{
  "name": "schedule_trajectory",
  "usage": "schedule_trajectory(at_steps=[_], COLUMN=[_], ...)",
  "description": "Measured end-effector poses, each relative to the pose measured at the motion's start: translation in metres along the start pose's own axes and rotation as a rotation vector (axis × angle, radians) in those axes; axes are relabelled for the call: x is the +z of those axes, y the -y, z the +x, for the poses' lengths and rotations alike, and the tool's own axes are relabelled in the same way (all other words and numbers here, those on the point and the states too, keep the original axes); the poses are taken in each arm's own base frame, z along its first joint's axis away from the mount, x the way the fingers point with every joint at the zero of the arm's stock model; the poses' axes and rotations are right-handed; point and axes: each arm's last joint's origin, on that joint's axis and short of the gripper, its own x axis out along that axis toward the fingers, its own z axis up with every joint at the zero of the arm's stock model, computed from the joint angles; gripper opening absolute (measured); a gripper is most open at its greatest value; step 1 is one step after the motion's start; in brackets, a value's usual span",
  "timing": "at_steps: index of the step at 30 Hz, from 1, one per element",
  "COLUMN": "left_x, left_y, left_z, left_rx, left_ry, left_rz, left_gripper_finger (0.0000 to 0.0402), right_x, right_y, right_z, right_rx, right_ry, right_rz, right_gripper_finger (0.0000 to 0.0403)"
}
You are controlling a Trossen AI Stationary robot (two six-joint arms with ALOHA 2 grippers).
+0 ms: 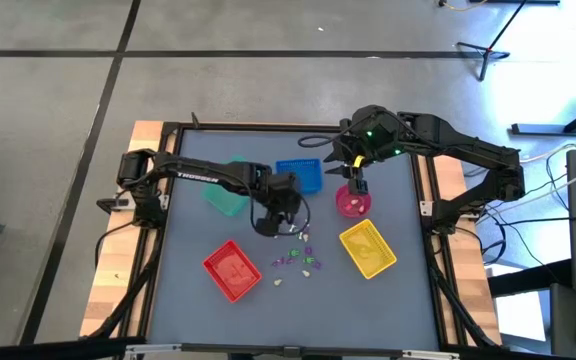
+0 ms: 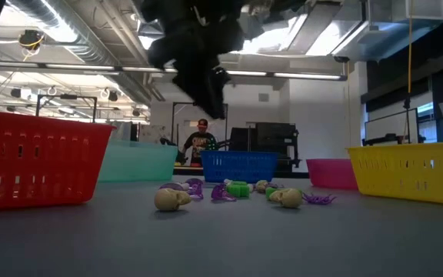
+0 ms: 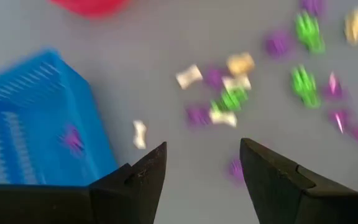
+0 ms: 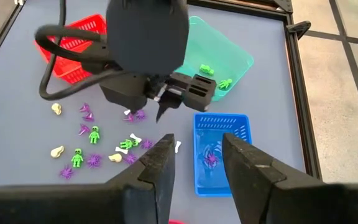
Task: Sort Halloween decoration
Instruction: Put the purple spider toy into the blue bin
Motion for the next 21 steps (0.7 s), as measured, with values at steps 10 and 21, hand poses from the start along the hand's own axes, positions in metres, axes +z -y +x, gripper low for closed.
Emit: schedule_trajectory(at_steps=[10, 21], left_x=[-0.003, -0.007], left_y=[0.004, 0.005], left_z=[0.005, 0.026], left_rx=[-0.097, -0.154], left_ry=[-0.01, -0.048], left_rz=[0.153, 0.251], left_gripper_finger=[0.0188, 0.0188], right_x=[0.0, -0.001], right_y=[0.0, 0.0], right_z=[0.0, 0.001], right_rx=[0.0, 0.001], right_ry=[0.0, -0.003], right_rz=[0.0, 0.001], right_gripper_finger=[0.0131, 0.0131])
